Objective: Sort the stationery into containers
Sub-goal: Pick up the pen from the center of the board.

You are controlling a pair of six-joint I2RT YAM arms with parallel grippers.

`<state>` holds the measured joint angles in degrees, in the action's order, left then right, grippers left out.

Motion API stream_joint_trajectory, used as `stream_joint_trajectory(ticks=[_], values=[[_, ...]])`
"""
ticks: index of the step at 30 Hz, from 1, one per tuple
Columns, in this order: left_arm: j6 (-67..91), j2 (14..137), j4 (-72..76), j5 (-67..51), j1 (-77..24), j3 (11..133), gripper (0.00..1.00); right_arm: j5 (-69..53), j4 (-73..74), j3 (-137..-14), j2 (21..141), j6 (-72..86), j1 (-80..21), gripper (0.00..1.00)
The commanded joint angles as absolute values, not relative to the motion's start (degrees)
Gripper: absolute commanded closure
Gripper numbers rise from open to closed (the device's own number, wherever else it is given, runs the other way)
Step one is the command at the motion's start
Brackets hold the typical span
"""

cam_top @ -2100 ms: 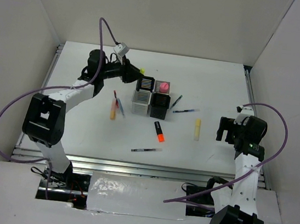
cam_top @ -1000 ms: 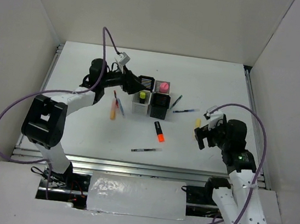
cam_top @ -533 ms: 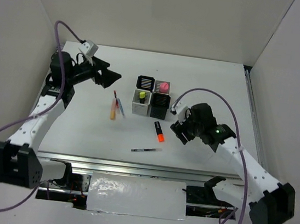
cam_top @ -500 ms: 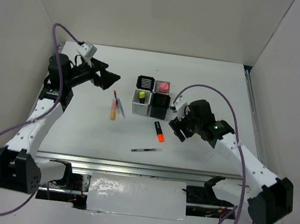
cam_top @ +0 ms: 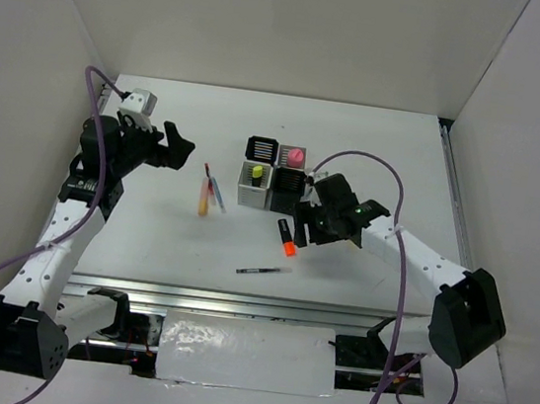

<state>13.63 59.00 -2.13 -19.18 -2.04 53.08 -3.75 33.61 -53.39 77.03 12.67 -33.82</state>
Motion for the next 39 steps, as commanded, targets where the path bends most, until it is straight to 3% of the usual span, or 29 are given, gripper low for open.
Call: stream_joint_trajectory(ticks=[1, 9, 16, 22, 39], values=[[14.0, 59.2, -1.7, -15.2, -1.8, 53.3, 0.01, 2.9, 30.7, -55.5, 78.7, 22.5, -36.4, 0.23], [15.8, 59.4, -0.5, -15.4, -1.1, 50.3, 0.01, 8.9, 26.2, -53.9, 82.8, 28.6, -42.4, 0.24], [14.9, 59.4, -0.6, -16.5, -0.6, 49.7, 0.01, 10.7, 23.2, -54.8, 88.3, 26.2, -44.6, 0.35], [15.1, 59.3, 1.2, -17.3, -0.3, 49.5, 0.01, 16.0, 20.0, -52.4, 88.4, 25.6, -48.4, 0.35], [15.0, 59.1, 1.9, -17.9, -0.3, 48.4, 0.01, 15.5, 18.3, -51.5, 92.8, 25.8, -46.7, 0.43]])
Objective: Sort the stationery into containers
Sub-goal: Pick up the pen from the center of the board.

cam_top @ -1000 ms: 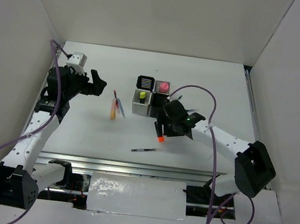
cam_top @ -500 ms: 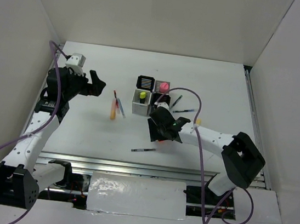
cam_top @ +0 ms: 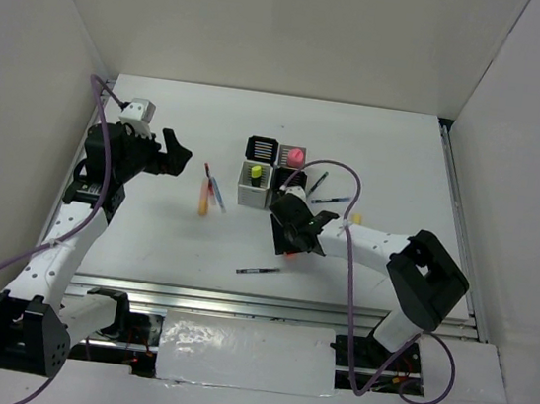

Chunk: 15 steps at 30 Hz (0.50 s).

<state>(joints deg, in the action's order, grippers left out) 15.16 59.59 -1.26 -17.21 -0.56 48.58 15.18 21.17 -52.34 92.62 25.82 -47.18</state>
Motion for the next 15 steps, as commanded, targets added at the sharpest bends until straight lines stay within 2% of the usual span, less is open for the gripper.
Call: stream_joint_trajectory(ticks=[1, 10, 13, 15], values=[[15.1, 59.1, 1.9, -18.0, -0.3, 48.3, 0.01, 14.7, 18.1, -51.2, 92.8, 25.5, -46.1, 0.43], [15.9, 59.2, 3.3, -19.2, 1.4, 47.5, 0.01, 13.5, 15.3, -47.8, 93.2, 24.1, -44.7, 0.46], [15.3, 59.2, 3.1, -19.7, 1.4, 47.3, 0.01, 13.4, 14.4, -47.2, 93.2, 23.5, -44.6, 0.51], [14.9, 59.1, 3.1, -20.3, 1.5, 47.1, 0.01, 12.9, 14.3, -47.1, 93.1, 22.9, -44.7, 0.59]])
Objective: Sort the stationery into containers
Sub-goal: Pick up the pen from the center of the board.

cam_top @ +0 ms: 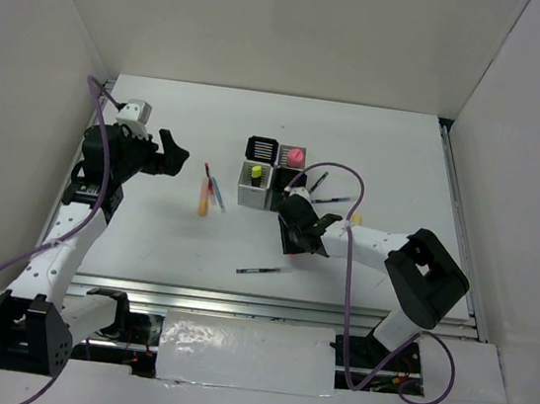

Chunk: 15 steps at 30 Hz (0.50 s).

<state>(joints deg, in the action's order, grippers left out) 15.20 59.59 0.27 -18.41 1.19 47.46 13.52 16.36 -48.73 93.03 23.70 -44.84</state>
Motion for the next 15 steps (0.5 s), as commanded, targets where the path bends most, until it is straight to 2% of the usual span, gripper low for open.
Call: stream_joint_trajectory(ticks=[1, 3, 10, 11, 13, 15], values=[[14.3, 58.9, 2.9, -20.7, 1.6, 47.1, 0.01, 12.5, 14.3, -47.0, 93.2, 22.5, -44.7, 0.62], [13.8, 58.6, 2.6, -22.5, 1.8, 47.2, 0.01, 11.7, 14.7, -47.2, 92.0, 22.1, -44.7, 0.71], [7.1, 55.5, 0.2, -32.0, 2.3, 48.0, 0.01, 5.2, 23.0, -48.8, 82.2, 17.6, -47.1, 0.83], [5.8, 54.8, 0.2, -33.6, 2.4, 48.1, 0.01, 3.0, 24.1, -48.9, 81.1, 16.8, -47.1, 0.91], [2.6, 52.9, -1.8, -38.7, 2.5, 48.2, 0.01, 0.3, 26.5, -49.6, 78.5, 15.9, -46.8, 1.0], [-1.7, 50.6, -2.0, -43.8, 2.3, 47.6, 0.01, -4.9, 28.7, -50.6, 76.4, 15.2, -45.6, 1.0]])
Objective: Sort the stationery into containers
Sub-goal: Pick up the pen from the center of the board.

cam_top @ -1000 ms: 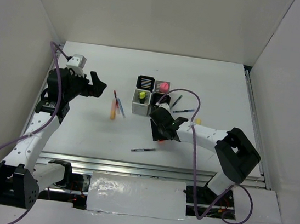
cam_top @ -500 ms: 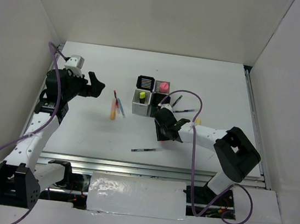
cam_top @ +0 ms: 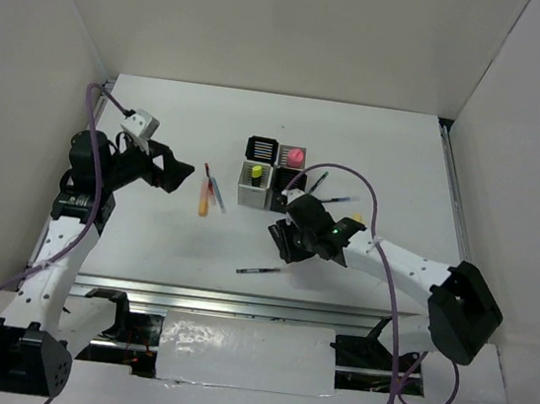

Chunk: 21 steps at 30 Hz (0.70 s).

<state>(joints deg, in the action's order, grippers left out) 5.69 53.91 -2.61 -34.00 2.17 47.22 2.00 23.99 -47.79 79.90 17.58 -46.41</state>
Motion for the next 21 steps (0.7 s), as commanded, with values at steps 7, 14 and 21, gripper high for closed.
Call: stream_joint_trajectory(ticks=[7, 14, 21], values=[[-29.1, 45.0, -14.0, -53.0, -4.0, 48.0, 0.13, -23.9, 31.6, -56.7, 74.9, 13.8, -39.6, 1.0], [-59.9, 45.7, -30.0, -48.8, -19.5, 50.3, 0.3, -35.7, 34.5, -59.4, 77.1, 16.6, -36.7, 1.0], [-66.2, 51.8, -27.3, -36.5, -37.2, 50.3, 0.37, -36.9, 34.8, -60.0, 77.6, 19.9, -36.5, 1.0]])
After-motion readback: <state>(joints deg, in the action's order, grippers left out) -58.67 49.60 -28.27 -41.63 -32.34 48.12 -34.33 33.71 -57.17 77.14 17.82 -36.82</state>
